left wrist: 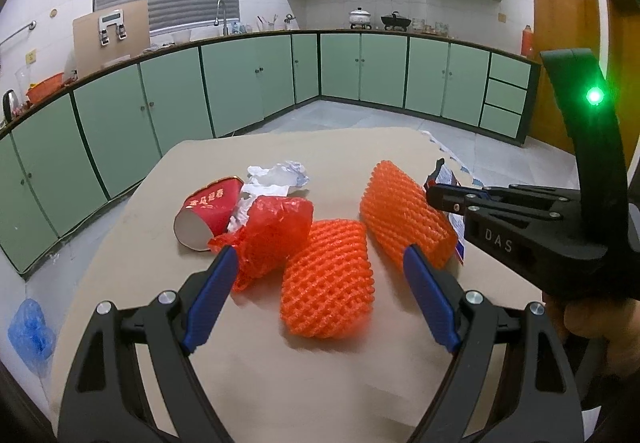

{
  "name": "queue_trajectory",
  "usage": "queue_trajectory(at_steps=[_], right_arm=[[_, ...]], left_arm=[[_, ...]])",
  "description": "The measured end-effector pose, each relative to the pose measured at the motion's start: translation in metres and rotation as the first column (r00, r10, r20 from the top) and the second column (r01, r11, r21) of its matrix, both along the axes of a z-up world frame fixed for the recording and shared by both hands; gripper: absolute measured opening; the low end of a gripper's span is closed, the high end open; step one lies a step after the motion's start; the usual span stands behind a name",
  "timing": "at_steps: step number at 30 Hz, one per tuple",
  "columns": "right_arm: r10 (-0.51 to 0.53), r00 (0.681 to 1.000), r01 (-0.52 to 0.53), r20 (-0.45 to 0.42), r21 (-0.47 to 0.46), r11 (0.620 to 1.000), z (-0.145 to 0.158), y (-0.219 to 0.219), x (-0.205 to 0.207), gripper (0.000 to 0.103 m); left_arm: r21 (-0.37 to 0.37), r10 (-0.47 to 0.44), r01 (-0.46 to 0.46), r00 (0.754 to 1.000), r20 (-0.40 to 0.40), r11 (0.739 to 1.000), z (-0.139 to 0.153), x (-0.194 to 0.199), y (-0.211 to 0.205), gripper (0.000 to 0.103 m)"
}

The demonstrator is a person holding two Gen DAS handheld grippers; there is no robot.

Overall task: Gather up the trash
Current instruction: 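Grasp the blue-white snack bag with the right gripper, then grasp the orange foam net with the left gripper while the right holds the snack bag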

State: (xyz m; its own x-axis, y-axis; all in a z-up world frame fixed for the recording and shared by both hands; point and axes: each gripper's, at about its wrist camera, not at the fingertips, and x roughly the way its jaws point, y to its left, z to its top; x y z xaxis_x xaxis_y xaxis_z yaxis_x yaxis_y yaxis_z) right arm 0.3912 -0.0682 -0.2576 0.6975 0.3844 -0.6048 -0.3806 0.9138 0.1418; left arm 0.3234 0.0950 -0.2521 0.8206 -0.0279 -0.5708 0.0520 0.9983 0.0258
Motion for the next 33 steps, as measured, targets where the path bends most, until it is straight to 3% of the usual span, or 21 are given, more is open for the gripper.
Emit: queue_trajectory(at_steps=[23,33], right_arm=[[-0.015,1.0,0.014,0.011,0.015,1.0,0.005,-0.027,-0.011,0.002],[-0.037,0.999,0.036,0.019,0.021,0.999,0.011,-0.059,-0.029,0.001]], left_arm=[[0.014,-0.02,0.02,1.0,-0.013,1.0,-0.004,0.005,-0.012,0.082],[0.0,-0.086,0.086,0.996,-0.03,0.996,-0.01,0.005,-0.044,0.082]])
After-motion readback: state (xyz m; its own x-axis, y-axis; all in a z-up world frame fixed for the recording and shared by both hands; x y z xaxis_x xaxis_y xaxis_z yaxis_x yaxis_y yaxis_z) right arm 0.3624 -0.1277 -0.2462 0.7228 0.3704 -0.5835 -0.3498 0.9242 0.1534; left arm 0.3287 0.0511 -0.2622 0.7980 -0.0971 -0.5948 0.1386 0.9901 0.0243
